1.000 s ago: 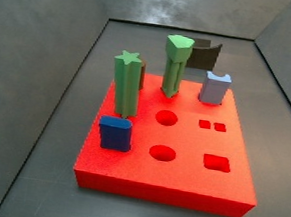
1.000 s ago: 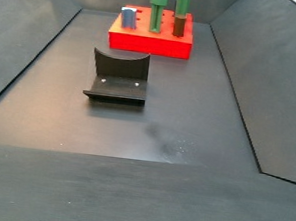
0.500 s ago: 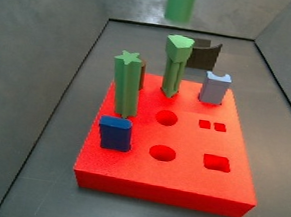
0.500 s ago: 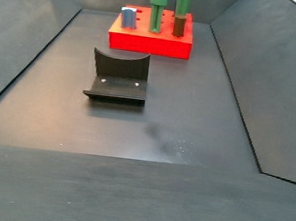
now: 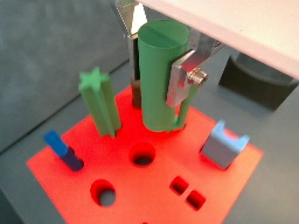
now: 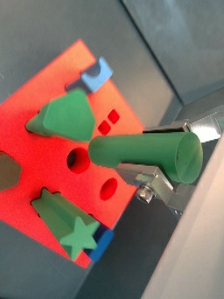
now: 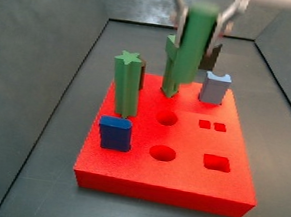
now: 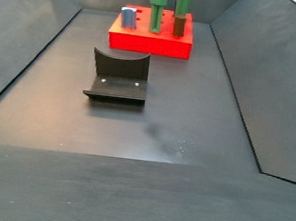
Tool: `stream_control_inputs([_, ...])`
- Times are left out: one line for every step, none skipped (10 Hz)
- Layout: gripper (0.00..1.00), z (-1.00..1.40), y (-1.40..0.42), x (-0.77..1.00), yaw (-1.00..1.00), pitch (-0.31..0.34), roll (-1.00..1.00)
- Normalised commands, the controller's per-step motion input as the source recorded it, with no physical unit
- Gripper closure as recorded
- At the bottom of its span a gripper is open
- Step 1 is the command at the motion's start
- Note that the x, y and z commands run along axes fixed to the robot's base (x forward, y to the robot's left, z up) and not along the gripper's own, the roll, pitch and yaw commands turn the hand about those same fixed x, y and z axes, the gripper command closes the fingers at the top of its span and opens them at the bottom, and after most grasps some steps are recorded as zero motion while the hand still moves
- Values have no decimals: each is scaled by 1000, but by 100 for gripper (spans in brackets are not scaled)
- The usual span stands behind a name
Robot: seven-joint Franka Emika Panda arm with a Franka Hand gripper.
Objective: Pick up the round object. Move up. Move to above the board. Insert the round object.
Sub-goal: Insert the round object.
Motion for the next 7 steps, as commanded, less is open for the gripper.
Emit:
stream_control_inputs([100,-706,-211,-149,-120,-247,153])
stream_control_inputs([100,-489,-51,-151,-46,-151,51])
stream_control_inputs([100,-294,0,0,-11,-6,0])
stream_control_inputs([100,-289,20,0,-40,0,-73])
stream_control_inputs([100,-383,69,246,-263,0,-140])
stream_control_inputs([100,-371,120,314,-603,0,-189])
stream_control_inputs([100,-346,160,171,-611,43,-191])
